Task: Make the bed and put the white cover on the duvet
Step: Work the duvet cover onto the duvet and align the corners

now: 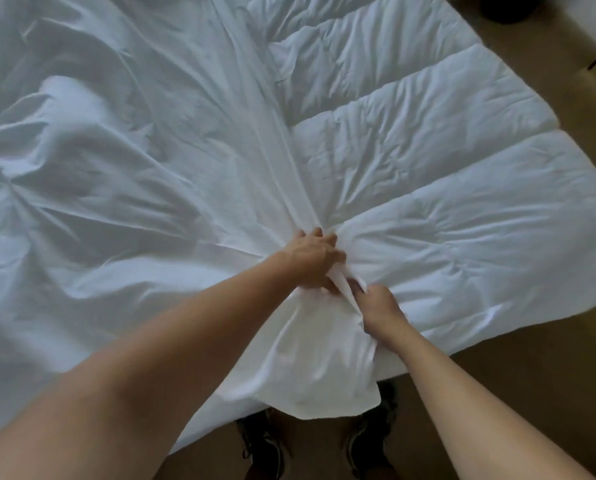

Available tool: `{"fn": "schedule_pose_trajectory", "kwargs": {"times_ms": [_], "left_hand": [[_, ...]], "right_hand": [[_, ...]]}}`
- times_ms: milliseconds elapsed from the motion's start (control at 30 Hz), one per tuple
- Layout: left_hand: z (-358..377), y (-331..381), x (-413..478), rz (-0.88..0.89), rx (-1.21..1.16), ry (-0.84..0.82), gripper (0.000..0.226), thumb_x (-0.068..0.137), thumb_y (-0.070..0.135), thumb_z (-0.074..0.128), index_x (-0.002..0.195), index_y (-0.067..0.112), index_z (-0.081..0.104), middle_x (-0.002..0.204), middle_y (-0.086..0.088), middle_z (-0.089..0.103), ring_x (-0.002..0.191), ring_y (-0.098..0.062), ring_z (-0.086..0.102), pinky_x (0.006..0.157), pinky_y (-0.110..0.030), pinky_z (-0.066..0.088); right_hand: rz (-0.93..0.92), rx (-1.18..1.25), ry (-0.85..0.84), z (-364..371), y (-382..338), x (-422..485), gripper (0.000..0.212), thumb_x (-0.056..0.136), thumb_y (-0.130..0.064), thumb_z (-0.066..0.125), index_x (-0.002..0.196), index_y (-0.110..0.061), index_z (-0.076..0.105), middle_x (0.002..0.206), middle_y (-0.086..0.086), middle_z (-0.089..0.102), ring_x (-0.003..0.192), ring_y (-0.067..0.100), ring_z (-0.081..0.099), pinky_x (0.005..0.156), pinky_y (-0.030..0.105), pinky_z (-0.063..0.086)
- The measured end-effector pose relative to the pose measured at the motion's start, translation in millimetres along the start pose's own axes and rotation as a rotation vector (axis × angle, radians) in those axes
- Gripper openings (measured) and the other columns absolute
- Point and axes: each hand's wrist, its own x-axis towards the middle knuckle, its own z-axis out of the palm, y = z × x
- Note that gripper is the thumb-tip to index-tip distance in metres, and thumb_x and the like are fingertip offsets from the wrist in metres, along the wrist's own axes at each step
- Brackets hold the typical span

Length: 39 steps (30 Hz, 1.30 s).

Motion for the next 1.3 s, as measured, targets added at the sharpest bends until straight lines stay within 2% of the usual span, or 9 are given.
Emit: {"fn": "schedule_pose_trajectory", "kwargs": {"times_ms": [167, 300, 500, 600, 700, 800, 967, 1167, 1300], "left_hand": [[8.6, 50.2, 41.6, 0.047, -0.051, 0.055, 0.026, 0.098, 0.041, 0.054, 0.106, 0.018, 0.062, 0.111, -0.007, 0.068, 0.110, -0.032, 0.062, 0.082, -0.037, 0.044], [-19.9, 77.4, 86.6, -0.081, -0.357, 0.271, 0.013, 0.091, 0.028, 0.059, 0.094, 0.015, 0.059, 0.101, -0.012, 0.065, 0.098, -0.038, 0.062, 0.073, -0.038, 0.042], [9.2, 74.2, 39.9, -0.402, -0.415, 0.466, 0.065, 0.077, 0.044, 0.078, 0.135, 0.020, 0.057, 0.140, -0.015, 0.045, 0.119, -0.039, 0.051, 0.101, -0.051, 0.045], [38.4, 76.5, -17.3, -0.587, -0.340, 0.527, 0.063, 0.076, 0.050, 0.077, 0.128, 0.020, 0.059, 0.133, -0.009, 0.048, 0.113, -0.032, 0.053, 0.096, -0.046, 0.044], [69.9, 92.6, -56.6, -0.700, -0.290, 0.577, 0.040, 0.084, 0.047, 0.069, 0.112, 0.018, 0.066, 0.115, -0.005, 0.057, 0.100, -0.027, 0.058, 0.088, -0.041, 0.043], [86.8, 120.5, -68.3, -0.714, -0.357, 0.794, 0.026, 0.084, 0.038, 0.059, 0.094, 0.014, 0.065, 0.095, -0.004, 0.058, 0.085, -0.027, 0.057, 0.078, -0.040, 0.044], [122.3, 176.6, -87.1, -0.464, -0.509, 0.898, 0.022, 0.081, 0.032, 0.067, 0.078, 0.014, 0.056, 0.073, -0.001, 0.054, 0.068, -0.023, 0.053, 0.071, -0.036, 0.046], [168.5, 229.0, -109.2, -0.715, -0.665, 0.738, 0.029, 0.082, 0.047, 0.061, 0.077, 0.019, 0.061, 0.074, 0.003, 0.066, 0.067, -0.019, 0.062, 0.071, -0.035, 0.051], [167.8, 263.1, -108.3, -0.982, -1.258, 0.600, 0.013, 0.094, 0.037, 0.060, 0.085, 0.029, 0.063, 0.080, 0.011, 0.065, 0.072, -0.011, 0.063, 0.064, -0.030, 0.049]], "right_hand": [[0.096, 0.119, 0.009, -53.6, 21.5, 4.1, 0.063, 0.100, -0.062, 0.041, 0.111, -0.008, 0.071, 0.099, 0.011, 0.070, 0.094, 0.029, 0.065, 0.082, 0.040, 0.054], [0.226, 0.849, -0.405, -100.0, 46.1, 0.6, 0.060, 0.093, -0.065, 0.053, 0.123, -0.015, 0.068, 0.116, 0.009, 0.074, 0.109, 0.028, 0.071, 0.100, 0.049, 0.053], [0.084, 0.668, -0.716, -64.4, 60.9, -37.2, 0.059, 0.079, -0.033, 0.083, 0.130, -0.013, 0.062, 0.116, 0.003, 0.075, 0.108, 0.022, 0.072, 0.099, 0.041, 0.055], [0.026, 0.544, -0.871, -52.9, 59.0, -46.7, 0.051, 0.077, -0.024, 0.088, 0.123, -0.022, 0.066, 0.116, -0.006, 0.075, 0.109, 0.013, 0.070, 0.097, 0.035, 0.056], [-0.037, 0.441, -0.706, -26.4, 59.8, -53.0, 0.038, 0.080, -0.016, 0.086, 0.111, -0.030, 0.068, 0.112, -0.007, 0.075, 0.108, 0.013, 0.069, 0.096, 0.039, 0.057], [0.008, 0.519, -0.561, -7.1, 63.6, -56.4, 0.030, 0.086, -0.010, 0.077, 0.112, -0.025, 0.069, 0.106, -0.001, 0.075, 0.101, 0.021, 0.071, 0.075, 0.037, 0.061], [0.071, 0.438, -0.439, -9.3, 66.9, -61.9, 0.023, 0.089, 0.001, 0.063, 0.108, -0.010, 0.071, 0.085, 0.005, 0.072, 0.068, 0.013, 0.067, 0.048, 0.024, 0.051], [-0.078, 0.251, -0.299, -10.2, 74.4, -78.6, 0.010, 0.089, -0.014, 0.074, 0.098, -0.019, 0.071, 0.100, 0.002, 0.077, 0.096, 0.021, 0.072, 0.090, 0.040, 0.059], [-0.100, 0.101, -0.432, -9.2, 79.9, -86.9, 0.025, 0.084, -0.028, 0.082, 0.104, -0.021, 0.070, 0.103, -0.005, 0.076, 0.098, 0.013, 0.072, 0.089, 0.033, 0.058]]}}
